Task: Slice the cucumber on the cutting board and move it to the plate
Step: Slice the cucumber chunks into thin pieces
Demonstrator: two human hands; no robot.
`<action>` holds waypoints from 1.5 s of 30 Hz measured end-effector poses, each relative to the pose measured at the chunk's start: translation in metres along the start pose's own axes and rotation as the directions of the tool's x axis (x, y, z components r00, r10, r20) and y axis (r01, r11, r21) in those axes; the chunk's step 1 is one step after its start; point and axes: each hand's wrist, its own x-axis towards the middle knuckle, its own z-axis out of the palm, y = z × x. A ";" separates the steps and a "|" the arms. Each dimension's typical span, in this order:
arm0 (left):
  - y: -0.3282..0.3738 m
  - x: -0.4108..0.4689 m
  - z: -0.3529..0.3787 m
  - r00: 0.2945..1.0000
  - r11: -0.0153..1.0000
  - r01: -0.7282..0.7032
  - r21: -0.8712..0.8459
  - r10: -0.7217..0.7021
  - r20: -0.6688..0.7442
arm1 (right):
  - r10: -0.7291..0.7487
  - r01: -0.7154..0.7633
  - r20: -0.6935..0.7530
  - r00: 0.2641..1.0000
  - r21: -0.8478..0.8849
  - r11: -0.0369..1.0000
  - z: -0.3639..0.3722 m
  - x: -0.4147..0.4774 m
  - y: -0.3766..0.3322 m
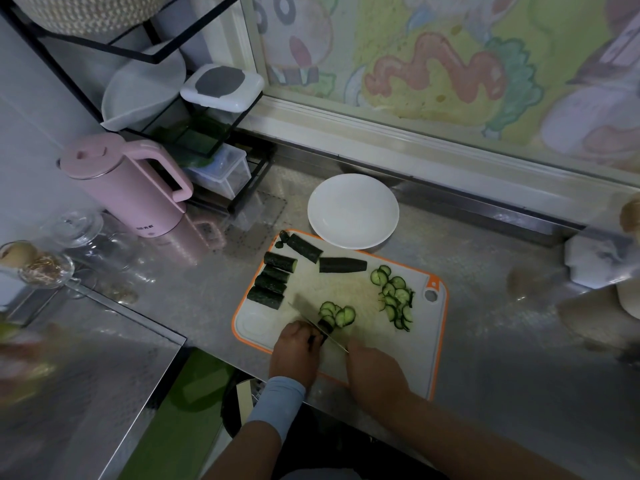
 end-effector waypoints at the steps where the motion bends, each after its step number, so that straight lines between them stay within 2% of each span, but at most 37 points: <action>1: 0.001 -0.001 0.000 1.000 1.000 -0.010 0.005 0.010 -0.002 | 0.013 -0.013 -0.009 1.000 0.009 1.000 0.002 0.005 -0.002; 8: 0.000 0.000 -0.003 0.999 1.000 -0.018 0.025 0.018 0.028 | 0.054 -0.054 -0.009 0.999 -0.038 0.998 -0.005 0.016 -0.008; 17: -0.002 0.001 -0.003 0.999 0.999 -0.031 0.036 0.029 0.038 | -0.007 0.007 -0.028 1.000 -0.002 1.000 -0.006 -0.013 0.006; 25: -0.006 -0.002 0.000 0.998 0.998 -0.057 -0.003 0.057 0.019 | 0.021 -0.021 -0.017 1.000 0.013 1.000 -0.002 0.017 -0.008; 32: -0.005 -0.002 0.000 0.999 1.000 -0.002 -0.002 0.002 0.042 | 0.037 -0.037 -0.007 0.999 -0.004 0.999 -0.003 0.017 -0.008; 35: -0.001 -0.002 -0.003 0.999 1.000 0.004 -0.002 -0.004 0.040 | 0.026 -0.027 -0.041 0.999 -0.021 0.999 -0.002 0.005 -0.002; 45: 0.000 -0.003 -0.004 0.999 1.000 -0.008 0.008 0.007 0.041 | 0.012 -0.013 -0.019 1.000 -0.030 0.999 -0.003 -0.007 0.003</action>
